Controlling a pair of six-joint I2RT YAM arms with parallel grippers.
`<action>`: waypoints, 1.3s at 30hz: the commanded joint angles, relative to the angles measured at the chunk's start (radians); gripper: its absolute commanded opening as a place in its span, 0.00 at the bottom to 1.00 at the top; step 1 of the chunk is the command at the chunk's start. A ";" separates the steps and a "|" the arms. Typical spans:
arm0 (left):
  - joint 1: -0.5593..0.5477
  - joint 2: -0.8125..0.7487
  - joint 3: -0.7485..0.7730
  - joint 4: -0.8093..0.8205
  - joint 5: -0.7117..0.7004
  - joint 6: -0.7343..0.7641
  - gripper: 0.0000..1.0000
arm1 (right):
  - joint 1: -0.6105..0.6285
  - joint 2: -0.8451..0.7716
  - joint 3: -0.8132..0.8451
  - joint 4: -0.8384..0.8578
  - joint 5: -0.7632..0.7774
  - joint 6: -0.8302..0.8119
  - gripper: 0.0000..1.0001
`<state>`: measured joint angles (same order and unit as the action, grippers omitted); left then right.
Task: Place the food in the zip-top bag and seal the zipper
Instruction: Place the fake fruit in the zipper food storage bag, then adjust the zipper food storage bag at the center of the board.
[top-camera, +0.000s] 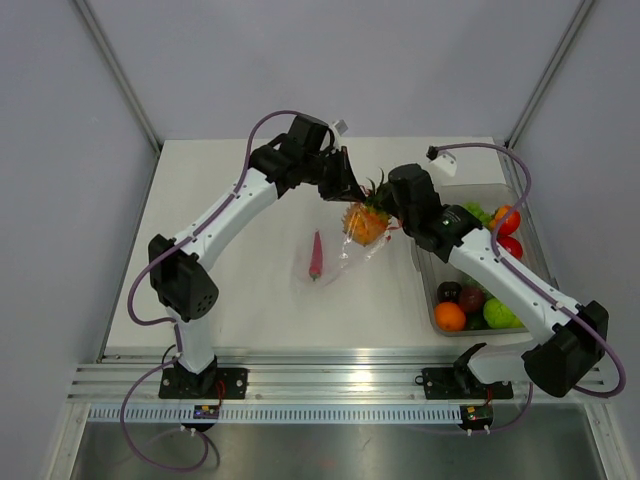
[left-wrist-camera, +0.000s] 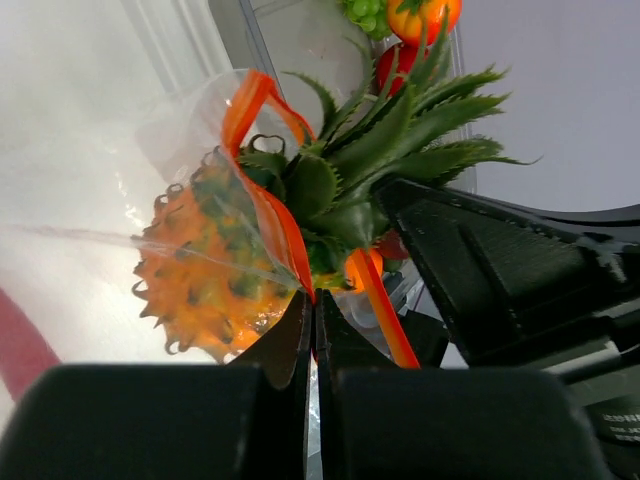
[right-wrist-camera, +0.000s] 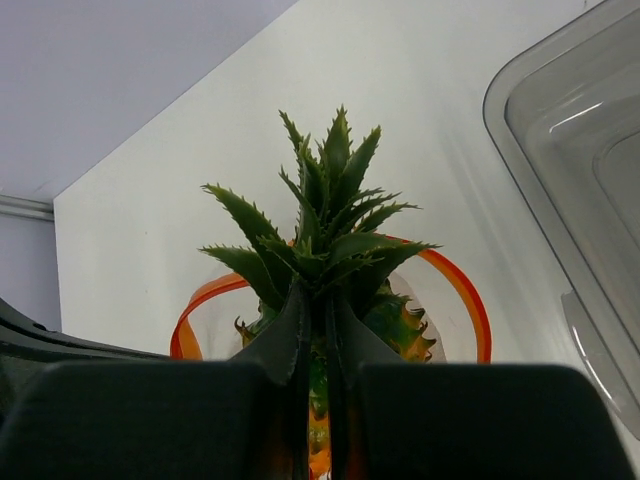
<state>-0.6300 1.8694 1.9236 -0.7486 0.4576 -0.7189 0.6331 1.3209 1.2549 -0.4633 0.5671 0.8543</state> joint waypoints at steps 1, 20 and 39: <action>0.013 -0.036 -0.001 0.080 0.046 -0.017 0.00 | 0.013 -0.003 0.000 0.011 0.002 0.084 0.00; 0.044 -0.045 -0.069 0.083 0.093 0.072 0.00 | 0.017 -0.041 -0.042 -0.098 -0.319 -0.096 0.55; 0.053 -0.139 -0.097 0.100 0.093 0.084 0.00 | -0.231 -0.080 -0.041 -0.258 -0.421 -0.219 0.74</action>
<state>-0.5789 1.7924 1.8225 -0.6941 0.5194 -0.6506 0.4099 1.2015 1.2263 -0.7364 0.2848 0.6750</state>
